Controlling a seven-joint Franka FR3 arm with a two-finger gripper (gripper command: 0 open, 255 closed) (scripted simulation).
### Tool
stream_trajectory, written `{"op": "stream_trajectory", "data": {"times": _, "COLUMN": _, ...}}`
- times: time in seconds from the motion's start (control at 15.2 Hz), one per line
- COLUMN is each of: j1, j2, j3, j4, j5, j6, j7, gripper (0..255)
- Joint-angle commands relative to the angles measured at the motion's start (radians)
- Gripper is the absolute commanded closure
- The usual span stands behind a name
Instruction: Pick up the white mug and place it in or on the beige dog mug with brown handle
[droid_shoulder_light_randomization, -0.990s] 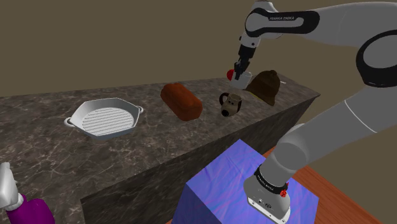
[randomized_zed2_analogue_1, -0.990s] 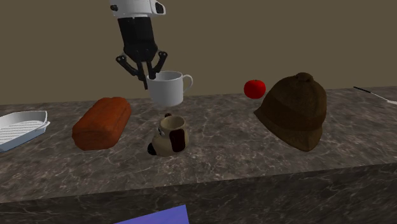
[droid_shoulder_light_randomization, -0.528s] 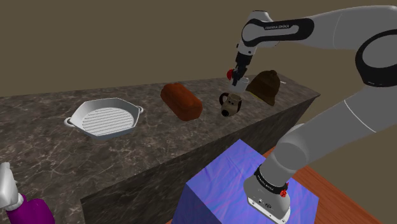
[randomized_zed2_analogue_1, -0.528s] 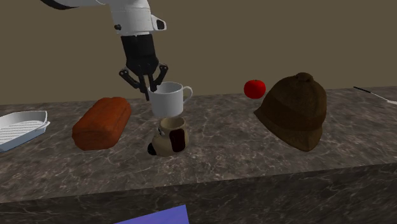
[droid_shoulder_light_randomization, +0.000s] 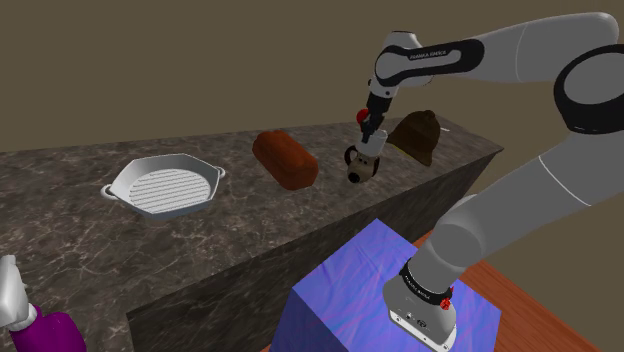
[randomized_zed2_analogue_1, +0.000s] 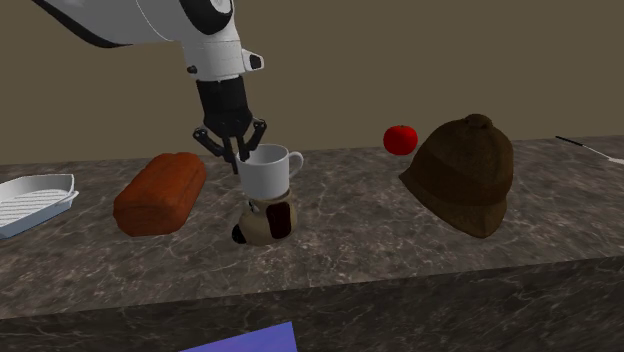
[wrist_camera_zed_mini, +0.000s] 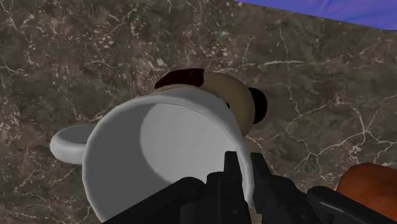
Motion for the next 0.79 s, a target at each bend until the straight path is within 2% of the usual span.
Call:
{"op": "stream_trajectory", "data": {"times": 0.0, "j1": 0.0, "j2": -0.001, "j3": 0.0, "j4": -0.004, "j5": -0.001, "j6": 0.003, "j7": 0.0, "gripper": 255}}
{"op": "stream_trajectory", "data": {"times": 0.26, "j1": -0.001, "j2": -0.001, "j3": 0.0, "j4": -0.004, "j5": -0.001, "j6": 0.003, "j7": 0.0, "gripper": 255}}
{"op": "stream_trajectory", "data": {"times": 0.33, "j1": -0.001, "j2": -0.001, "j3": 0.0, "j4": -0.004, "j5": -0.001, "j6": 0.003, "j7": 0.0, "gripper": 0}}
{"op": "stream_trajectory", "data": {"times": 0.66, "j1": -0.001, "j2": -0.001, "j3": 0.0, "j4": -0.004, "j5": -0.001, "j6": 0.003, "j7": 0.0, "gripper": 0}}
{"op": "stream_trajectory", "data": {"times": 0.73, "j1": 0.001, "j2": -0.008, "j3": 0.004, "j4": 0.024, "j5": 0.001, "j6": -0.032, "j7": 0.0, "gripper": 0}}
